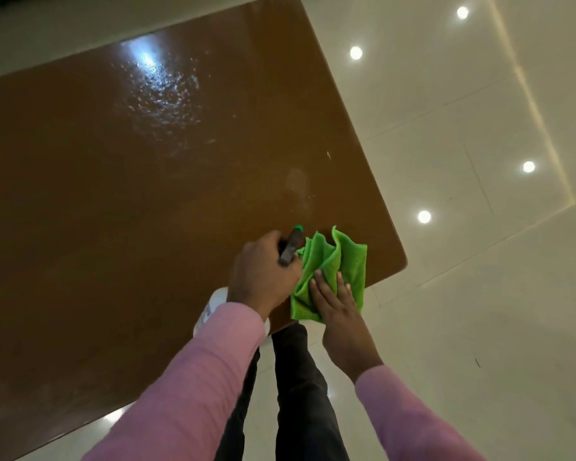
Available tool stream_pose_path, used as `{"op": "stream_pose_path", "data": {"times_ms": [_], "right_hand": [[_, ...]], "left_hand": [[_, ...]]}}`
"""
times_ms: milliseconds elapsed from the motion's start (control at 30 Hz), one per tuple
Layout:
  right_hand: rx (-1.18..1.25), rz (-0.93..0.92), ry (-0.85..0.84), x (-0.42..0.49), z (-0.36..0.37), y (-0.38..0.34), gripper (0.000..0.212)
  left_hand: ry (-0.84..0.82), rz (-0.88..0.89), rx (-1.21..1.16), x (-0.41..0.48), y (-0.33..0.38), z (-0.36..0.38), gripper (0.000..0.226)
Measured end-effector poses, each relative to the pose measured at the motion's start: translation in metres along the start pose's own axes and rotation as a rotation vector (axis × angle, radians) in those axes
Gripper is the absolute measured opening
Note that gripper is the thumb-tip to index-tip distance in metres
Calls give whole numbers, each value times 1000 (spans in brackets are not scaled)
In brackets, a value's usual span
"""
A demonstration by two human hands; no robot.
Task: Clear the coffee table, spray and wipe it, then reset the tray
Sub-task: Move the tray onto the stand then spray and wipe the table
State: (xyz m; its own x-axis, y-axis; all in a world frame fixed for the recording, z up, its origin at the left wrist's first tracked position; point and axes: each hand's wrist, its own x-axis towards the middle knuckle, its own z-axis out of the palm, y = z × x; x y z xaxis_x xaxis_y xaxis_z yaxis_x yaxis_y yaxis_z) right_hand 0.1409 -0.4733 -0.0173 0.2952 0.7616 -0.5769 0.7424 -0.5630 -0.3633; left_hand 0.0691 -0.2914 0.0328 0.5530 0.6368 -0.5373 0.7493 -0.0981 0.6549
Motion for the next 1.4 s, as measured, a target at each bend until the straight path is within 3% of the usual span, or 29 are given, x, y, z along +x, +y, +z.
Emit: {"op": "stream_pose_path", "data": {"times_ms": [167,333,533,600,700,833,933,1133,1200,1333,1400], "right_hand": [[2,19,5,0,0,1,89],[-17,-8,156,22,-14,21,91],[167,256,319,125,-86,8,78],[128,188,291,146,-92,-14,78],[33,-114,167,130,-77,-39,83],[-116,-366,21,71,-42,-18,83],[-166,-299,67,75,-58,18,85],[27,116,263,144,-111,6,77],[34,50,251,132,-94,-8,81],[-109,-269,98,50,-27,9,76],[-152,-272,51,14,-13,43,77]], "left_hand": [[116,28,27,28,36,11,26],[172,144,-23,30,32,3,14],[306,75,-203,7,-4,-12,5],[385,32,-268,-1,-11,-15,7],[453,79,-247,-7,-14,-18,3],[430,128,-183,-6,-10,-14,10],[425,137,-172,-3,-9,-10,14],[407,180,-163,-5,-10,-4,15],[404,178,-151,-6,-8,-3,14],[406,160,-127,0,-7,-6,16],[398,149,-143,2,-9,-7,16]]}}
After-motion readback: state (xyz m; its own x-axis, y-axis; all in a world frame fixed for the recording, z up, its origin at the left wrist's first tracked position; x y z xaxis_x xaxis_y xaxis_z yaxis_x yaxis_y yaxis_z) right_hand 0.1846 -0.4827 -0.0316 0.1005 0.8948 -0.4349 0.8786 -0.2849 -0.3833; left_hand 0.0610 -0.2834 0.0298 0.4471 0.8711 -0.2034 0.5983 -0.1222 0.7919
